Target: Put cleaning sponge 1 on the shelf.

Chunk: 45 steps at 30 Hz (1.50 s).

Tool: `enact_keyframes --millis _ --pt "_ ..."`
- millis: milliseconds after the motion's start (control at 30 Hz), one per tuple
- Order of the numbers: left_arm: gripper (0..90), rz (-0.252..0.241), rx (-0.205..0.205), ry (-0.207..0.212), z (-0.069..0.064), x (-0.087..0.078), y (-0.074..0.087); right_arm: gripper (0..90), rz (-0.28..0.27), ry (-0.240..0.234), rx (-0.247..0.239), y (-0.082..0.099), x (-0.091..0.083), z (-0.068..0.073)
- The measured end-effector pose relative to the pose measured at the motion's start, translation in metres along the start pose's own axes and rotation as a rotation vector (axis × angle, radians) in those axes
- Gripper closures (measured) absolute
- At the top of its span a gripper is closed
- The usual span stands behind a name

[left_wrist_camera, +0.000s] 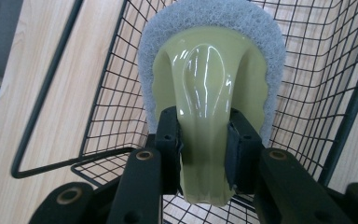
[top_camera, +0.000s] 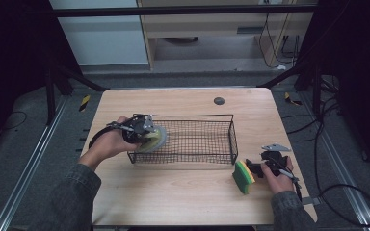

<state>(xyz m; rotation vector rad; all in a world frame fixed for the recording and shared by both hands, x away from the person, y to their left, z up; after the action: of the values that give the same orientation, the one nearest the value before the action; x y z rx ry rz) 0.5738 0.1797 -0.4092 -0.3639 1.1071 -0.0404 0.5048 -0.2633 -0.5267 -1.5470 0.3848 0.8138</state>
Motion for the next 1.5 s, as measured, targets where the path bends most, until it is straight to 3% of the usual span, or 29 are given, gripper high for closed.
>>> enact_keyframes --millis 400,867,1033,1500 --pt "69.3 0.013 -0.023 0.035 -0.001 0.010 0.000 0.4 0.000 0.000 0.000 0.000 0.000 0.000" --pt "67.4 0.017 -0.028 0.008 -0.008 0.023 -0.016 0.4 0.000 0.000 -0.001 0.000 0.000 0.000" --pt "67.9 0.024 -0.007 0.011 -0.013 0.027 -0.019 0.4 0.000 -0.001 0.000 0.000 0.000 0.000" --pt "61.5 -0.009 -0.029 0.029 -0.019 0.025 -0.019 0.4 0.000 0.000 -0.001 0.000 0.000 0.000"
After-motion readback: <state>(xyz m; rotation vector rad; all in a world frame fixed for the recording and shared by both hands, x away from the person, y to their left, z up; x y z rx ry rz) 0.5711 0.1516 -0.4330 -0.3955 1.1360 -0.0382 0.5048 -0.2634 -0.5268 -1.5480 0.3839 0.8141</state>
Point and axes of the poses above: each handheld gripper's, and its own axes: x roughly forward along the jaws, y roughly out of its underside, z roughly to its left, the point moved 2 cm from there along x, roughly forward along the jaws, and after that the axes turned 3 degrees about -y, right-handed, at the moved point
